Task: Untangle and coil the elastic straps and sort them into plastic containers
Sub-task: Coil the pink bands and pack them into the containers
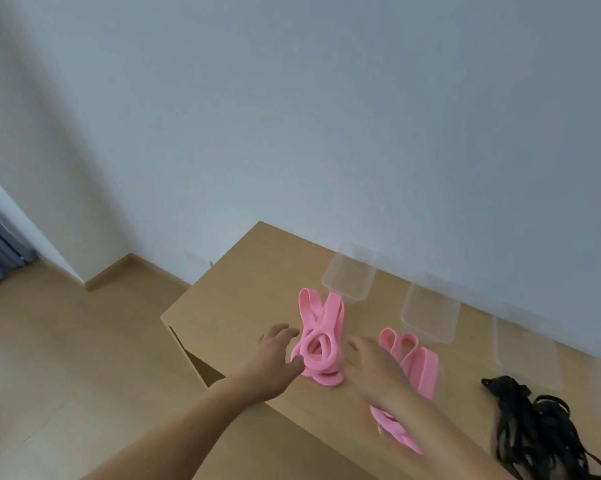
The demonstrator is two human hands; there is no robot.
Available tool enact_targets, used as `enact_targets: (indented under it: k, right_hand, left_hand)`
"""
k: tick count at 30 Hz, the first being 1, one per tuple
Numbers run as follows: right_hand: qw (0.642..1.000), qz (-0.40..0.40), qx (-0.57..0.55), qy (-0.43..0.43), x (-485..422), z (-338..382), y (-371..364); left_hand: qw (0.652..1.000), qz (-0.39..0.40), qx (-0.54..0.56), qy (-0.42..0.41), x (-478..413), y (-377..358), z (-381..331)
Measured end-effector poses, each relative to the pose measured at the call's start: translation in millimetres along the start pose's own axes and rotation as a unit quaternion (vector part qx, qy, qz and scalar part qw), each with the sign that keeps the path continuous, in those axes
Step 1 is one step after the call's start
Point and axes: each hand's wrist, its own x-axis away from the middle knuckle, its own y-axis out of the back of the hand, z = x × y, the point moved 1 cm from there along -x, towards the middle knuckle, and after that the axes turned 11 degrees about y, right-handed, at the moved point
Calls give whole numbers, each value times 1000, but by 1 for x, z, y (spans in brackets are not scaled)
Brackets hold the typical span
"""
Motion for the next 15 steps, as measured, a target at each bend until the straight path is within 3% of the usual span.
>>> enact_targets:
  k: [7, 11, 15]
  right_hand:
    - [995, 6, -26, -96, -51, -12, -30]
    - [985, 64, -45, -154, -55, -21, -39]
    - [959, 11, -194, -207, -65, -9, -18]
  left_hand:
    - [998, 43, -54, -3, -46, 14, -7]
    - [991, 107, -70, -49, -64, 13, -18]
    - [971, 182, -85, -128, -95, 37, -28]
